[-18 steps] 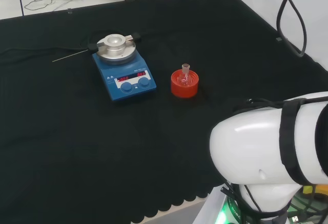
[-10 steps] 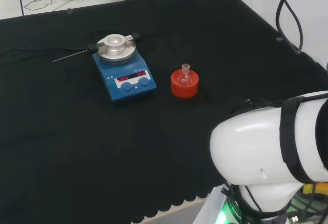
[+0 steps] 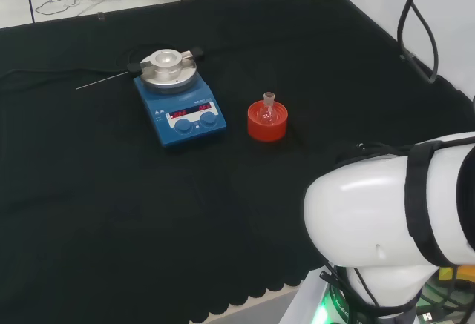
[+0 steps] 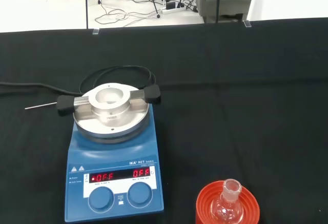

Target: Pick up the round-bottom flask.

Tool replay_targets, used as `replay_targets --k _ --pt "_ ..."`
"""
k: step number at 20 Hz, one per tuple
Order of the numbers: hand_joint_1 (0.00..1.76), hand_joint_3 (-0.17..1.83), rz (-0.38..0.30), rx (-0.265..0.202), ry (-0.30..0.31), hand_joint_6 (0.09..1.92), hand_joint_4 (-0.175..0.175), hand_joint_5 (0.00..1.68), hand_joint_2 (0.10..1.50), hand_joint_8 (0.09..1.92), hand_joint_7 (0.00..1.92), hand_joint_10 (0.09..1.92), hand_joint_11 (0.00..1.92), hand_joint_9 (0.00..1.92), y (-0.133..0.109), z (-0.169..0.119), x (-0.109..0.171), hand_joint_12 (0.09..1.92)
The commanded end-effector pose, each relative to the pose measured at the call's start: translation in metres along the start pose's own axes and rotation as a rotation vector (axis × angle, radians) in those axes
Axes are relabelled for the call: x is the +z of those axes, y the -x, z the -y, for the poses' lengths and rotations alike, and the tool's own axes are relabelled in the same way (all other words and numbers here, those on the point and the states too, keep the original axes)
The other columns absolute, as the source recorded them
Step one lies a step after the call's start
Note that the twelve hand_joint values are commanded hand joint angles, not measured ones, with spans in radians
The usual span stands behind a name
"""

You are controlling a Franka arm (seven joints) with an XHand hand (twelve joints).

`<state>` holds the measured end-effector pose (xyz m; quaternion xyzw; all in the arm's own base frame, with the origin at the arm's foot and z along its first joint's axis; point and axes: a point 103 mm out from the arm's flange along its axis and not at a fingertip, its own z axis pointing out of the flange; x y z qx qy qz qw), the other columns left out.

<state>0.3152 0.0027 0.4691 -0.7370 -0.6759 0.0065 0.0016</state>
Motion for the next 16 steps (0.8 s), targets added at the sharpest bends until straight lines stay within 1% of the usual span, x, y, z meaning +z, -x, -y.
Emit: replay_targets --k 1,6,11,13,14,16 --pt "0.0 0.29 -0.037 0.072 -0.028 0.12 -0.014 0.31 1.3 0.49 0.01 0.65 0.0 0.13 0.023 -0.006 0.038 1.17" --pt "0.0 0.27 -0.051 0.108 -0.045 0.1 -0.018 0.34 1.3 0.5 0.02 0.65 0.0 0.14 0.038 -0.014 0.07 1.19" --pt "0.08 0.24 -0.073 0.117 -0.05 0.09 -0.024 0.38 1.29 0.51 0.03 0.66 0.0 0.16 0.049 -0.029 0.103 1.22" --pt "0.09 0.23 -0.088 0.115 -0.06 0.09 -0.026 0.4 1.29 0.51 0.04 0.66 0.0 0.16 0.053 -0.036 0.118 1.23" --pt "0.1 0.23 -0.092 0.115 -0.072 0.09 -0.027 0.4 1.28 0.52 0.04 0.66 0.0 0.16 0.059 -0.04 0.127 1.23" --pt "0.12 0.23 -0.102 0.118 -0.074 0.09 -0.029 0.41 1.28 0.52 0.04 0.66 0.0 0.16 0.062 -0.048 0.14 1.24"
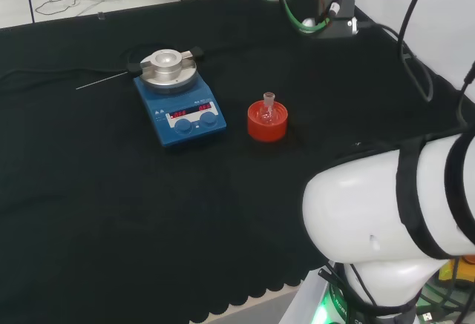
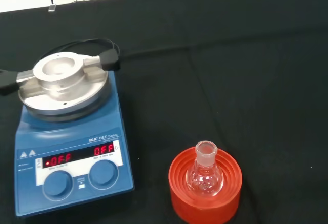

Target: Pick up the round-bottom flask.

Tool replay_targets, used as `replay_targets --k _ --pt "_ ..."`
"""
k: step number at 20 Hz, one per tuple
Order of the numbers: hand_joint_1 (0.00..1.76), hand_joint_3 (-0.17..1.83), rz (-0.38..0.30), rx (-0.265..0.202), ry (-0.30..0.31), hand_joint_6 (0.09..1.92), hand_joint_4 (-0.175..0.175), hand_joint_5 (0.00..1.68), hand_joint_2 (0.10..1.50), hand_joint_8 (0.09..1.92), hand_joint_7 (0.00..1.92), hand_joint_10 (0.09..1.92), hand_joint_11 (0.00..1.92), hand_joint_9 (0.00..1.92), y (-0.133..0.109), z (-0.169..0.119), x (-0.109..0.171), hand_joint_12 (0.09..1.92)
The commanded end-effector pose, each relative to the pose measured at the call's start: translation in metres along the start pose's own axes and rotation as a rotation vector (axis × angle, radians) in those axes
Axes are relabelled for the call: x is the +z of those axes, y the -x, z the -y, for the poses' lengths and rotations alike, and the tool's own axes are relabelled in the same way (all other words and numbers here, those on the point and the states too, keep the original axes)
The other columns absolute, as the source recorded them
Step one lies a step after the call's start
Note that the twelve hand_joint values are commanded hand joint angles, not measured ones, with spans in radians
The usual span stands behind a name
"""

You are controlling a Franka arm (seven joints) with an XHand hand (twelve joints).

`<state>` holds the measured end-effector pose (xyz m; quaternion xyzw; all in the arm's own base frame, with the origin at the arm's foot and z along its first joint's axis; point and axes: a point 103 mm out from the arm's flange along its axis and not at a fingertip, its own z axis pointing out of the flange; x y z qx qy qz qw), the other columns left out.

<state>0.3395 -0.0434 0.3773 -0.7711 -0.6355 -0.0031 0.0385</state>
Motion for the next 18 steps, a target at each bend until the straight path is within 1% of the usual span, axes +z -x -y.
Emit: replay_targets --k 1,4,6,8,11,13,15,16,18 --pt "0.13 0.22 -0.041 0.016 -0.031 0.09 -0.031 0.41 1.28 0.52 0.04 0.66 0.0 0.17 0.022 -0.027 0.052 1.25" --pt "0.18 0.21 -0.061 0.031 -0.043 0.09 -0.035 0.43 1.26 0.53 0.05 0.67 0.0 0.17 0.033 -0.039 0.072 1.27" --pt "0.25 0.2 -0.083 0.048 -0.05 0.09 -0.036 0.44 1.24 0.54 0.06 0.67 0.0 0.18 0.04 -0.047 0.083 1.28" --pt "0.35 0.18 -0.103 0.057 -0.049 0.09 -0.037 0.44 1.19 0.55 0.07 0.68 0.0 0.2 0.048 -0.055 0.095 1.29" --pt "0.55 0.15 -0.105 0.064 -0.041 0.09 -0.039 0.47 1.09 0.58 0.11 0.7 0.0 0.25 0.054 -0.065 0.114 1.34" --pt "0.66 0.14 -0.146 0.073 -0.041 0.1 -0.043 0.51 1.04 0.6 0.14 0.71 0.0 0.29 0.055 -0.07 0.129 1.39" --pt "0.74 0.14 -0.156 0.077 -0.055 0.11 -0.047 0.54 1.0 0.62 0.16 0.72 0.01 0.32 0.054 -0.076 0.142 1.41" --pt "0.77 0.17 -0.161 0.075 -0.059 0.12 -0.048 0.55 0.97 0.63 0.16 0.71 0.01 0.33 0.052 -0.078 0.148 1.41" --pt "0.79 0.32 -0.16 0.07 -0.073 0.12 -0.05 0.56 0.89 0.65 0.17 0.71 0.02 0.34 0.048 -0.082 0.16 1.41"
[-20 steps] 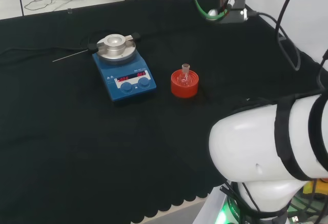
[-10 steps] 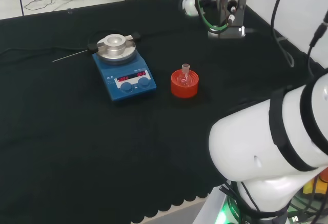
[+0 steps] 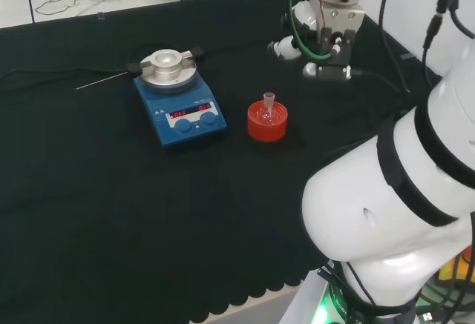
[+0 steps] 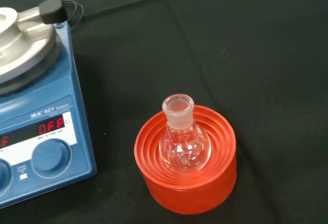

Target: Pick up the round-bottom flask.

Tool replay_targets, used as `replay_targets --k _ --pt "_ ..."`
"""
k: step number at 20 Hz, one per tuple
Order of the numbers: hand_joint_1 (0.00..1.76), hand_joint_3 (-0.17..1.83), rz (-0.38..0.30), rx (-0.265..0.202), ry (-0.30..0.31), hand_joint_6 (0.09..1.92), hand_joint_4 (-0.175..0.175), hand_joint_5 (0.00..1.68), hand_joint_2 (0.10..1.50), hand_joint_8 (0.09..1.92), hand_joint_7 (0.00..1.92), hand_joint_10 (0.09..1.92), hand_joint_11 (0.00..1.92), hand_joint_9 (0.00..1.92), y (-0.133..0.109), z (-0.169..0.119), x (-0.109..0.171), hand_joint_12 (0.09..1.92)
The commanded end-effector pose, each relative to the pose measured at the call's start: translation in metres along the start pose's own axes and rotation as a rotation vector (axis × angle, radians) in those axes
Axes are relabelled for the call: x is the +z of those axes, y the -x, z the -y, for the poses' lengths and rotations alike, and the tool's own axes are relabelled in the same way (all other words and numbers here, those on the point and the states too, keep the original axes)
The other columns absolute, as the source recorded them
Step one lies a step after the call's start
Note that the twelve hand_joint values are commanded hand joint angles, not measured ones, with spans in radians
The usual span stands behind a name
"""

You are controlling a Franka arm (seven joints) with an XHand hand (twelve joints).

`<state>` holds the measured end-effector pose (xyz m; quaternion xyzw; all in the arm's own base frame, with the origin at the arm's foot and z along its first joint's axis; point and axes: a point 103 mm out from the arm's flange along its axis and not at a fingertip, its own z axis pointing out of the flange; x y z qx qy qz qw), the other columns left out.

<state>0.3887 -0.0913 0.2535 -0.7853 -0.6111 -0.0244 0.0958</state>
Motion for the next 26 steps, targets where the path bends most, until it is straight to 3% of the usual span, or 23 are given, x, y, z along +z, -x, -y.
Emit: replay_targets --k 1,5,13,20,26 --pt "0.79 0.4 -0.053 0.013 -0.018 0.12 -0.051 0.56 0.85 0.66 0.17 0.71 0.02 0.34 0.006 -0.023 0.046 1.41" --pt "0.79 0.55 -0.049 0.011 -0.028 0.12 -0.053 0.56 0.76 0.67 0.16 0.72 0.02 0.34 0.004 -0.029 0.063 1.42" --pt "0.85 0.57 -0.054 0.013 -0.054 0.16 -0.054 0.63 0.69 0.67 0.17 0.72 0.0 0.34 0.008 -0.033 0.088 1.42" --pt "0.91 0.67 -0.051 0.005 -0.068 0.49 -0.058 0.66 0.61 0.68 0.17 0.72 0.0 0.35 0.009 -0.033 0.11 1.43" --pt "0.93 0.68 -0.043 -0.004 -0.063 0.55 -0.058 0.64 0.6 0.68 0.16 0.72 0.0 0.36 0.006 -0.035 0.123 1.43"
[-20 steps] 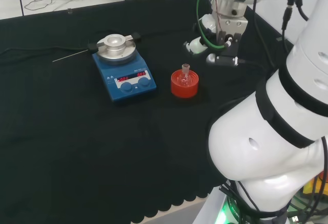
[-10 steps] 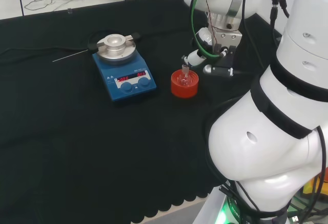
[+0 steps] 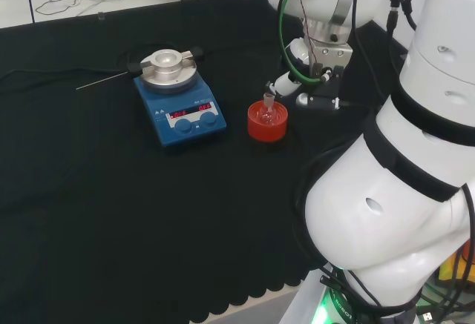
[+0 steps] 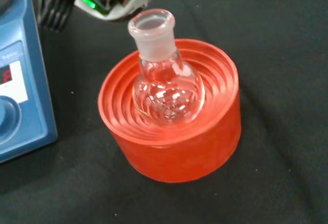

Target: Pick up the round-bottom flask.

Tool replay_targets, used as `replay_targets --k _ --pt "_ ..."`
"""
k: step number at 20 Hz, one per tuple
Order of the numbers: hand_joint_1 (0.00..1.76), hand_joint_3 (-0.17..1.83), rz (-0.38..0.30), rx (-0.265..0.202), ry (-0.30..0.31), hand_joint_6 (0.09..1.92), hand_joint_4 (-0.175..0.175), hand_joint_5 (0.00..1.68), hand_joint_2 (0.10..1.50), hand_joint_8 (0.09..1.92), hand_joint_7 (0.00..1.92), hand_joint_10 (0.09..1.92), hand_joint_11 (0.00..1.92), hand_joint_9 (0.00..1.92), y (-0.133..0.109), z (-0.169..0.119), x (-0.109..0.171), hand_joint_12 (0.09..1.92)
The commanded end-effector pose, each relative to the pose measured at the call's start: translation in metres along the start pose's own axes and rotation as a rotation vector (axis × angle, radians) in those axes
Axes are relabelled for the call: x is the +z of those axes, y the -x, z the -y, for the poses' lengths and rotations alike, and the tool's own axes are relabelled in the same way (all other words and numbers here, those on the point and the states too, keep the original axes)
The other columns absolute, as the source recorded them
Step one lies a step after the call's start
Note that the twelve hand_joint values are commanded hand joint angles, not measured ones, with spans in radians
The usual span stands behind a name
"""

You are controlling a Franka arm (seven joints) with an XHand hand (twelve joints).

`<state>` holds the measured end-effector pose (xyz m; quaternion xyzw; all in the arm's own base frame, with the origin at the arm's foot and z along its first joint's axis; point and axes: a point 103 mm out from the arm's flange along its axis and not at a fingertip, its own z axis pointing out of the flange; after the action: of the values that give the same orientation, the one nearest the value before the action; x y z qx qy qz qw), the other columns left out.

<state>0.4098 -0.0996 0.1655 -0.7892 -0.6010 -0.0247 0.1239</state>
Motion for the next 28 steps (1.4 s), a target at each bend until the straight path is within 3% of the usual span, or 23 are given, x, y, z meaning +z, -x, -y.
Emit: replay_targets --k 1,9,17,28 --pt "0.93 0.68 -0.007 -0.026 -0.023 0.55 -0.058 0.64 0.59 0.68 0.16 0.72 0.0 0.36 -0.009 -0.005 0.042 1.43" --pt "0.94 0.69 0.006 -0.032 -0.015 0.6 -0.06 0.63 0.59 0.68 0.17 0.71 0.0 0.37 -0.009 -0.007 0.051 1.42" --pt "0.96 0.7 0.013 -0.028 0.042 0.65 -0.065 0.66 0.58 0.68 0.18 0.71 0.01 0.39 -0.005 -0.009 0.053 1.44" --pt "0.96 0.7 0.007 -0.032 0.026 0.7 -0.068 0.71 0.57 0.69 0.2 0.71 0.03 0.4 -0.006 -0.015 0.059 1.44"
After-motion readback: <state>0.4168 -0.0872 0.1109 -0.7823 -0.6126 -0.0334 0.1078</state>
